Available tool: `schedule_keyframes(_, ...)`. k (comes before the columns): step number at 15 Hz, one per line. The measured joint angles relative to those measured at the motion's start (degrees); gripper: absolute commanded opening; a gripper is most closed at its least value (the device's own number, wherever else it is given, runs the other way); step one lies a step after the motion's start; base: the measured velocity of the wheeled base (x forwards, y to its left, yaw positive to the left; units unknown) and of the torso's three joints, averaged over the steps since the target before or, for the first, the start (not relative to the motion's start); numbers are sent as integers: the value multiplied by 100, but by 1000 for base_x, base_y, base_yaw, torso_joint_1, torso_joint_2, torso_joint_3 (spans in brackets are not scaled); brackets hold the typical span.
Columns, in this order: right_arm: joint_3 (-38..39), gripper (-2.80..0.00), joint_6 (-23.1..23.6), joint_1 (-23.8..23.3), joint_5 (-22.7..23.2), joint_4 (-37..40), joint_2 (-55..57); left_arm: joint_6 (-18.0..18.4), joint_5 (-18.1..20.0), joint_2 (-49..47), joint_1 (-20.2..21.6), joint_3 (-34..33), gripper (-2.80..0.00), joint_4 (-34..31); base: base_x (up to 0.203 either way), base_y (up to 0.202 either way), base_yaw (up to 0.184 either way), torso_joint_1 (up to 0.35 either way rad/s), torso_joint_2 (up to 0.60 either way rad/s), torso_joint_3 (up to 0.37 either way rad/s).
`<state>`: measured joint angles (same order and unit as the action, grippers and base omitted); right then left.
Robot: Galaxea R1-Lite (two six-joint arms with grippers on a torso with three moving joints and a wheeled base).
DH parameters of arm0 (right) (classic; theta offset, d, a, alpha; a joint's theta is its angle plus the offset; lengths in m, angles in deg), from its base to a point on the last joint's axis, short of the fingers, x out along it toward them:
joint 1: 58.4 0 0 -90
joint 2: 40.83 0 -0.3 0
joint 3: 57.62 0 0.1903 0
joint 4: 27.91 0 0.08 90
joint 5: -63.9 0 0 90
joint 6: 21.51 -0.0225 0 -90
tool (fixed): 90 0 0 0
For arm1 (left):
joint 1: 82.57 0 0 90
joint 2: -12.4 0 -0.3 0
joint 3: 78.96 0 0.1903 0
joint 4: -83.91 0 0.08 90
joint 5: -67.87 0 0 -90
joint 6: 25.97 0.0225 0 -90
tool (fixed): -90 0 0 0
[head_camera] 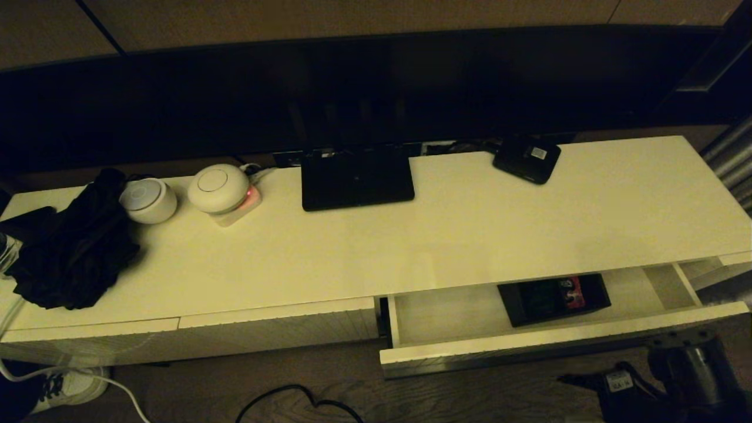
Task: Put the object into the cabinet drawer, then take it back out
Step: Open the drawer
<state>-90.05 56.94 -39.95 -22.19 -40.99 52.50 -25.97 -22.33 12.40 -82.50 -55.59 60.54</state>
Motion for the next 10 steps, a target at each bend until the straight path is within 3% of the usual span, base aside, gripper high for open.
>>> schedule_keyframes(3,69,-280,-182,-13,1,891,-948,0,2,0,0,0,-280,0,0,0,0,0,0,0)
schedule_keyframes(6,-187,-280,-616,-21,4,2266,-2054,2,-1,0,0,0,-280,0,0,0,0,0,0,0)
schedule_keyframes(10,-1612,-280,-1897,-74,6,5123,-3285,0,-1,0,0,0,-280,0,0,0,0,0,0,0)
